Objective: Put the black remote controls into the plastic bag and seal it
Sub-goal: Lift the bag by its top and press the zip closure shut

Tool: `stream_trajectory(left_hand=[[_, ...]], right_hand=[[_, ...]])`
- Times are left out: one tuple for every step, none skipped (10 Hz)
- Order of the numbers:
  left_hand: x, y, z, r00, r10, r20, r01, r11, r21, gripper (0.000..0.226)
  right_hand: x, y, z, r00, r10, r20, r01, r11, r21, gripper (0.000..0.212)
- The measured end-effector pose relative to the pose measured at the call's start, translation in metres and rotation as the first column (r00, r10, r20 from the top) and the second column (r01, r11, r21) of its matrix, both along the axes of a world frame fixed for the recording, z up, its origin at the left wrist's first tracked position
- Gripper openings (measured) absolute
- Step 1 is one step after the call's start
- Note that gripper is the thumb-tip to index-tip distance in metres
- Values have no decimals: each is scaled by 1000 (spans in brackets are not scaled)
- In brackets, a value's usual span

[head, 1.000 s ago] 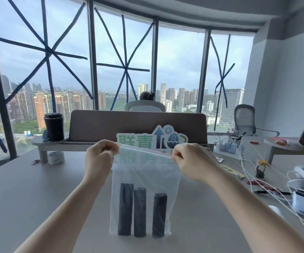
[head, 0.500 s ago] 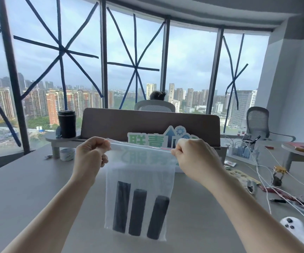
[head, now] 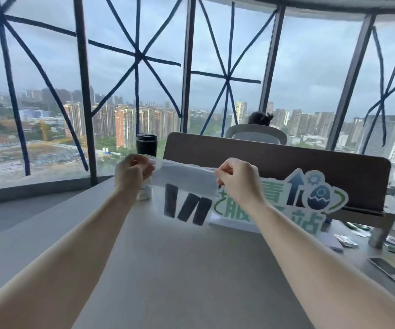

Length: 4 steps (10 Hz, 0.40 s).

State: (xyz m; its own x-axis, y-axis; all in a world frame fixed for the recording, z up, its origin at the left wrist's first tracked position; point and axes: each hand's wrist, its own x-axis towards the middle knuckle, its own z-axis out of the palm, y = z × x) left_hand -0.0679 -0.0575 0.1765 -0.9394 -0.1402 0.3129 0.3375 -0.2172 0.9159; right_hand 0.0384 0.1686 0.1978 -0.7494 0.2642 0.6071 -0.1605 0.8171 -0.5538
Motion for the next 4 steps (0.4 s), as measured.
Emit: stream_trajectory(left_hand=[[-9, -18, -43, 998, 30, 62, -27, 998, -50, 8], [-4, -31, -97, 987, 41, 158, -34, 998, -47, 7], [7, -41, -139, 968, 65, 243, -43, 995, -92, 14], [33, -52, -166, 951, 119, 287, -79, 986, -149, 24]], right_hand=[[-2, -14, -49, 987, 77, 140, -77, 997, -7, 18], [5, -24, -97, 941, 124, 315, -123, 992, -21, 17], [22, -38, -126, 866, 220, 449, -209, 975, -74, 15], [51, -44, -132, 786, 352, 508, -292, 936, -196, 11]])
